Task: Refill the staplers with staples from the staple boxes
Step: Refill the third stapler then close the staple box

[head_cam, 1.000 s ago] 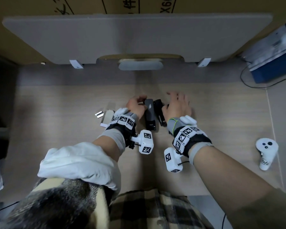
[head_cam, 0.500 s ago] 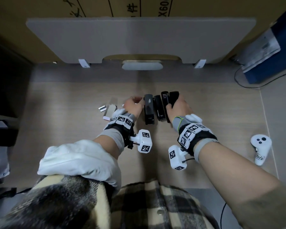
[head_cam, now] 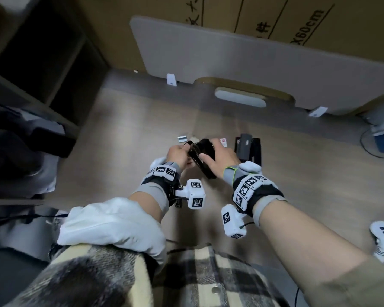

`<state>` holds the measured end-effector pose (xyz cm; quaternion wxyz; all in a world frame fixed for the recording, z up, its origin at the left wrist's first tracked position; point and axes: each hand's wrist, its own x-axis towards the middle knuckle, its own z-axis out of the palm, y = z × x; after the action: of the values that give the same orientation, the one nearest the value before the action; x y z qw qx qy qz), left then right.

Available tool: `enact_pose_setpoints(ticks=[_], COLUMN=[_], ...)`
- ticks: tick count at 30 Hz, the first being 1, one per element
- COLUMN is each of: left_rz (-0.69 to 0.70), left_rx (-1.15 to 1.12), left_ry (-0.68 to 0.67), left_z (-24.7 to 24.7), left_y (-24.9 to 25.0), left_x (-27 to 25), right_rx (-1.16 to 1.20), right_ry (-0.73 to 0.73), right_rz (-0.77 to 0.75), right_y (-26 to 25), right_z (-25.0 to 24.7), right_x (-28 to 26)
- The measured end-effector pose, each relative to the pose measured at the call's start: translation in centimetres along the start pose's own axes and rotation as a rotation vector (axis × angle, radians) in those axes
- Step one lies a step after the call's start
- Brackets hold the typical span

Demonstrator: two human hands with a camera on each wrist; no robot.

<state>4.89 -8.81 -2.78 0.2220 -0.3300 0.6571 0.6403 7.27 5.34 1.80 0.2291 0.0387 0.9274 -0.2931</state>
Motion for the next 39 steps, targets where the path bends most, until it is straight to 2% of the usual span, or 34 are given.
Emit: enact_pose_setpoints(ticks=[4,9,13,18,22,25,30,33,39], left_rz=[-0.082,-0.191,-0.214,-0.207,-0.190,-0.194,-0.161,-0.104,-0.088], left_rx=[-0.110,-0.324,-0.334,-0.415,-0.533,-0.467,-0.381,-0.387,-0.415], left_ry=[0.094,0.172,0.179,0.180,0.067,0.007,0.071,0.070,0.095], left_z=[-4.7,-9.7,-11.3,-10.9,-9.5,-7.7,-5.6,-3.6,-2.4], left_y=[-1.1,-1.6,-2.6,-3.0,-2.7,-3.1,-3.6,-3.5,-3.6], left_x=[0.5,0.5,1.0,0.7,-0.2,-0.4,-0.9,-1.6,-1.8], right_rx=[0.116,0.438,0.496,0.592,0.617,0.624,0.557,0.556,0.521], right_ry=[-0.074,-0.258,-0.265,-0.286,-0.335,-0.356,-0.375,-0.367,-0.362], right_rz=[0.022,0.237,0.216,0.239,0.234,0.188,0.083,0.082,0.077], right_y=[-2.4,-3.1,-4.1,-5.1,-5.0,-4.3,-2.7,-1.5,-0.3], right_z=[3.3,7.4,10.9,10.7,9.9,9.0,7.7,6.7,5.9], right_x=[0.6,0.7,1.6,1.5,1.0,0.8,0.6,0.8,1.2])
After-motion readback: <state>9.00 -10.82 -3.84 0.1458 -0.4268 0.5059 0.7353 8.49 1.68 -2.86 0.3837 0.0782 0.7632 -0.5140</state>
